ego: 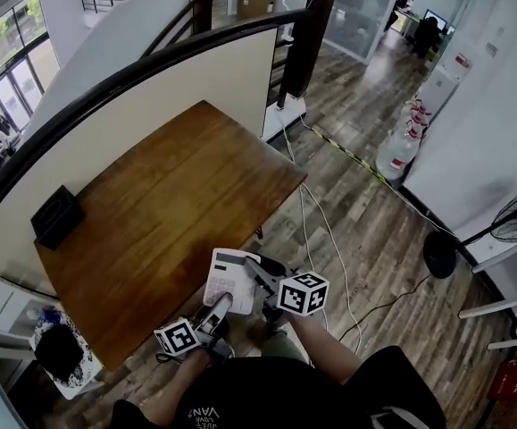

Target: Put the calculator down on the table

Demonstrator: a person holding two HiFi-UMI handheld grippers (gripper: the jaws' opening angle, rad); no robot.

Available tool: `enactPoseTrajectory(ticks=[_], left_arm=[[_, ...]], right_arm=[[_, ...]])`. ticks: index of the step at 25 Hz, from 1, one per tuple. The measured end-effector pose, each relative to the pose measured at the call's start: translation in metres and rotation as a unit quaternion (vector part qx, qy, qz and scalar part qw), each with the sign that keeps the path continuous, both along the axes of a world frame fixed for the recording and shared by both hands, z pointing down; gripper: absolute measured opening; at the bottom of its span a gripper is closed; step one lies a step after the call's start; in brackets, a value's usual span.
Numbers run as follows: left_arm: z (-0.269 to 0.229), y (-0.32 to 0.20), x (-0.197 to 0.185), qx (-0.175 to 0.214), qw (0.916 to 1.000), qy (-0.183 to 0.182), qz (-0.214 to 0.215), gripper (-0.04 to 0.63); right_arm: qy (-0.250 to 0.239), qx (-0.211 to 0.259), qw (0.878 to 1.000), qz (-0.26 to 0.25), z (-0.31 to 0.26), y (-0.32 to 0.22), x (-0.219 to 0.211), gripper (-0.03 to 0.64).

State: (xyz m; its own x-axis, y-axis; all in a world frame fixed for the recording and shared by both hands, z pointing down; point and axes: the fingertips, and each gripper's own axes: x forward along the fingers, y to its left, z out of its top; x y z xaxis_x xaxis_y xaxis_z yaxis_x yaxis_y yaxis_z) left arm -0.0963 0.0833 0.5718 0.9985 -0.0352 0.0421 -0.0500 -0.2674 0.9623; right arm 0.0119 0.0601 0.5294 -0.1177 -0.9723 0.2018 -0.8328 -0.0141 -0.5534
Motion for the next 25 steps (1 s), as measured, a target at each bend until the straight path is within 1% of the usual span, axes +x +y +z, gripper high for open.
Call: enactPoseTrajectory(ticks=[2,3,5,6,9,13,17,18,20,23,25], left_arm=[[-0.003,0.0,0.017,-0.022,0.9995,0.0,-0.024,0.129],[-0.004,-0.001,0.024,-0.022,0.9992,0.0,-0.034,0.129],[-0.01,-0.006,0.042,0.009,0.9989,0.01,-0.045,0.129],[-0.013,-0.008,0.051,0.017,0.9984,0.015,-0.051,0.129],[-0.012,-0.009,0.074,0.008,0.9967,0.016,-0.079,0.129],[-0.012,-0.012,0.099,0.021,0.9934,0.023,-0.11,0.129],[-0.011,-0.014,0.116,0.035,0.9893,0.021,-0.14,0.129],[-0.01,-0.013,0.119,0.031,0.9882,0.022,-0.149,0.129],[-0.007,-0.011,0.126,0.011,0.9857,0.021,-0.167,0.129],[-0.006,-0.014,0.135,0.009,0.9827,0.024,-0.183,0.129],[-0.006,-0.016,0.14,0.001,0.9809,0.025,-0.193,0.129]], right_arm=[[0.002,0.0,1.0,-0.02,-0.004,-0.007,0.016,0.081],[0.003,0.0,1.0,-0.029,-0.005,-0.01,0.023,0.081],[0.004,0.0,0.999,-0.046,-0.007,-0.015,0.038,0.081],[0.005,-0.001,0.999,-0.054,-0.007,-0.017,0.046,0.081],[0.009,-0.002,0.997,-0.083,-0.008,-0.025,0.068,0.081],[0.014,-0.004,0.993,-0.118,-0.008,-0.034,0.088,0.081],[0.014,-0.005,0.989,-0.149,-0.006,-0.041,0.103,0.081],[0.013,-0.006,0.988,-0.156,-0.005,-0.043,0.105,0.081],[0.011,-0.007,0.985,-0.17,-0.001,-0.045,0.11,0.081],[0.01,-0.009,0.982,-0.186,0.002,-0.05,0.117,0.081],[0.01,-0.012,0.981,-0.194,0.003,-0.055,0.121,0.081]])
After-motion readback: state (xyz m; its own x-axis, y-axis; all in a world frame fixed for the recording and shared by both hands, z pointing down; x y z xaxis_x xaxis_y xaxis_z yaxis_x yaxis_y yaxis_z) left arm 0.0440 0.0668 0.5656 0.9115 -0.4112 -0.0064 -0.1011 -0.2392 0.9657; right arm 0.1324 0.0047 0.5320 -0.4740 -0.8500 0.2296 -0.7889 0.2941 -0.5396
